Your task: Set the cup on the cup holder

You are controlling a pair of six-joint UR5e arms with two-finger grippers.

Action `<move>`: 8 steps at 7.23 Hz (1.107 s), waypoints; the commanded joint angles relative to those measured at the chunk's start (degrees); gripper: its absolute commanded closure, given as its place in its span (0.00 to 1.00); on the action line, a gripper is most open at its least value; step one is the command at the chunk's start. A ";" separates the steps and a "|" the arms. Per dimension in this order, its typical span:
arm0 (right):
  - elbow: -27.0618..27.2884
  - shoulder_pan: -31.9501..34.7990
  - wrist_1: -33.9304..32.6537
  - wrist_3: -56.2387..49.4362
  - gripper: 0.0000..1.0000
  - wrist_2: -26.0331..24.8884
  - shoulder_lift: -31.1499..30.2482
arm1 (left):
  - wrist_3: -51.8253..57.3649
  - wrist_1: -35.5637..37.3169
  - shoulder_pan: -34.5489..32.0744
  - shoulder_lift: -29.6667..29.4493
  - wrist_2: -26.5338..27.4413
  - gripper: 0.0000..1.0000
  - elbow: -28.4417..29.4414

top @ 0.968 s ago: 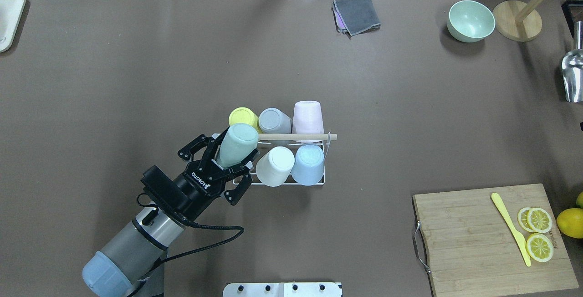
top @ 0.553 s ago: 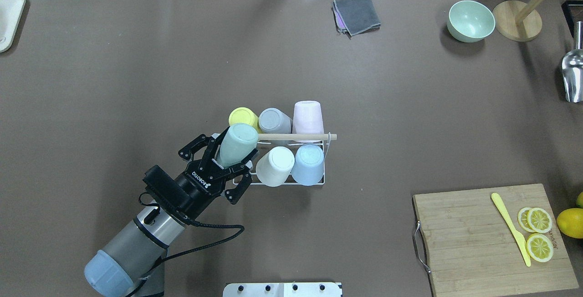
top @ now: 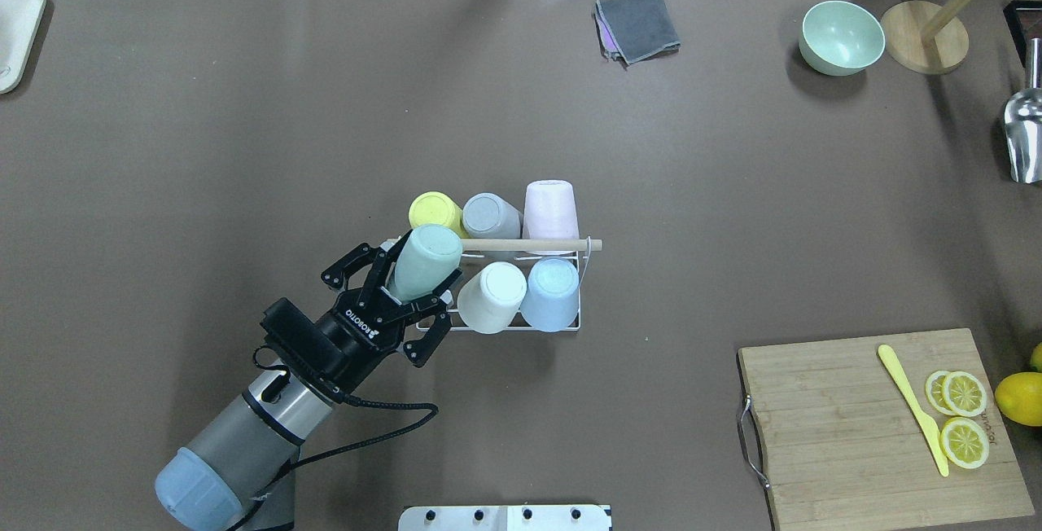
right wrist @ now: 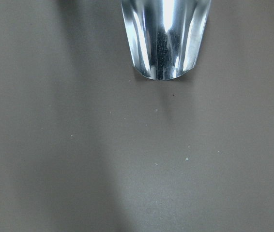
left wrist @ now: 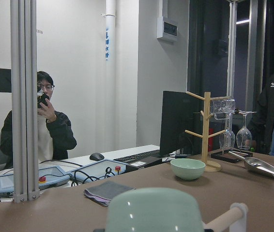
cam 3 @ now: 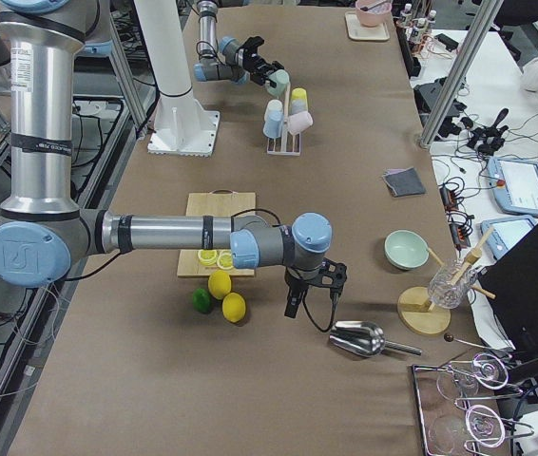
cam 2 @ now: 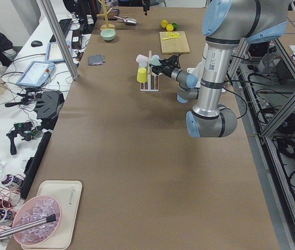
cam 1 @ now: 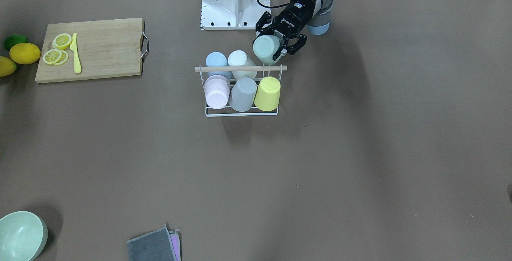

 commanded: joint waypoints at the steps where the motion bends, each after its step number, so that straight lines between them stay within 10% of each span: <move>1: -0.40 0.02 0.04 0.12 0.01 -0.17 0.40 | 0.00 -0.06 0.15 -0.02 0.00 0.87 0.24; 2: -0.58 0.02 0.04 0.21 0.01 -0.17 0.49 | 0.09 -0.06 0.15 0.07 0.00 0.65 0.24; 3: -0.49 0.02 0.13 0.21 0.01 -0.17 0.49 | 0.09 -0.15 0.15 0.07 0.09 0.07 0.41; 8: 0.21 1.25 0.13 0.21 0.01 0.27 -0.65 | 0.09 -3.23 0.41 0.07 1.93 0.02 0.95</move>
